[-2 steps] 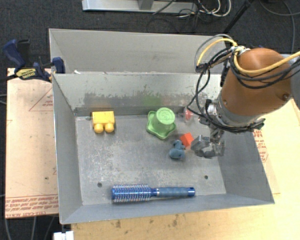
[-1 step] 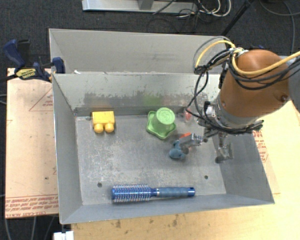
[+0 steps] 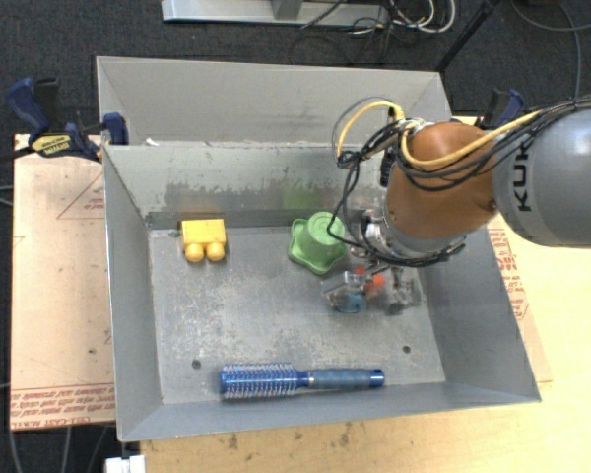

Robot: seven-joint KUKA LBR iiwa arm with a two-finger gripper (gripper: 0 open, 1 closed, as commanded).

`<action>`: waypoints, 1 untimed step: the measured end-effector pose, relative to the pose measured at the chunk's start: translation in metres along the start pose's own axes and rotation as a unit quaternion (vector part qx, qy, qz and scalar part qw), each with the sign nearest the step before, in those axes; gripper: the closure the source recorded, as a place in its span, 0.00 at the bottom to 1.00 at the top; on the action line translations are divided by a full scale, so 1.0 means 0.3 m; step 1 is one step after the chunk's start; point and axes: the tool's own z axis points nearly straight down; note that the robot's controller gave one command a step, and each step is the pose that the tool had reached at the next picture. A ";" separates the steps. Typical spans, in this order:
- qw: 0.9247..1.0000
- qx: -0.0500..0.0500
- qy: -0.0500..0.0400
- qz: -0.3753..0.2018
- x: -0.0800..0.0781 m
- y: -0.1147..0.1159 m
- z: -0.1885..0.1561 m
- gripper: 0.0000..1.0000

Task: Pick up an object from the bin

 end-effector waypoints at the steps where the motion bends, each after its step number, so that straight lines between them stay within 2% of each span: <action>1: 0.990 0.002 0.000 -0.140 -0.030 -0.020 0.028 0.00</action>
Offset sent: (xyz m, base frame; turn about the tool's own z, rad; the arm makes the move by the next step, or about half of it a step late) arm 0.0068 0.0057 -0.0087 -0.2857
